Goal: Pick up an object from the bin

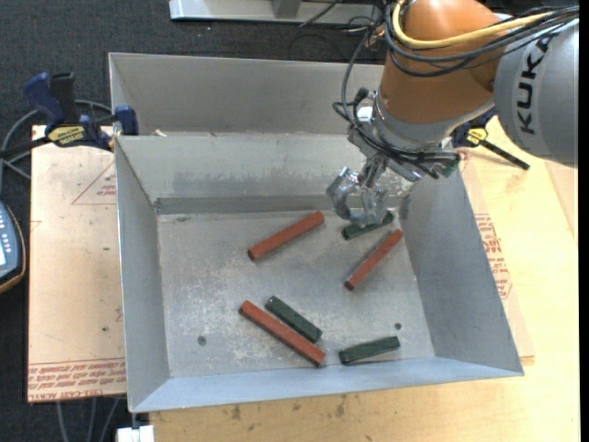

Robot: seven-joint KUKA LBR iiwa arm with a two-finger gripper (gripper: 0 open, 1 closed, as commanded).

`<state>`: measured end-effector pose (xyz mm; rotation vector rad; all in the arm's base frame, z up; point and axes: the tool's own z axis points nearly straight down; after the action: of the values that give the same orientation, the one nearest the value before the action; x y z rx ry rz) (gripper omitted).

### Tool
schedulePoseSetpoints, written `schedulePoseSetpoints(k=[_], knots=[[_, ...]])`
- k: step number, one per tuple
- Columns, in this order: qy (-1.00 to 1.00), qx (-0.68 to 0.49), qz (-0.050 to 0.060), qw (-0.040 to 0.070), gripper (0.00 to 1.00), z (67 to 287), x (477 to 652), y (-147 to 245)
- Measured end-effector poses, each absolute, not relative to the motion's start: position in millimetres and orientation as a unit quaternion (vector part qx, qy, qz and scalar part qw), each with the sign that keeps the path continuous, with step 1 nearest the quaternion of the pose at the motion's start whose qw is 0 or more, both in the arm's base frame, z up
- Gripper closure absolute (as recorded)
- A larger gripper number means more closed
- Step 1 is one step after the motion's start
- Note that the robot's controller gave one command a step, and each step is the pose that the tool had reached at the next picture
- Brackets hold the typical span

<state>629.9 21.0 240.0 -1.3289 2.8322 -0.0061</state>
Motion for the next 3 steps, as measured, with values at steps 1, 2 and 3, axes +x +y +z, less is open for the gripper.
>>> schedulePoseSetpoints(k=[1,2,3], knots=[[0.905,-0.425,0.001,0.002,0.00,234,628.1,21],[0.920,-0.392,0.002,-0.003,0.00,112,603.1,-27],[0.920,-0.391,0.001,0.000,0.00,67,617.7,-59]])
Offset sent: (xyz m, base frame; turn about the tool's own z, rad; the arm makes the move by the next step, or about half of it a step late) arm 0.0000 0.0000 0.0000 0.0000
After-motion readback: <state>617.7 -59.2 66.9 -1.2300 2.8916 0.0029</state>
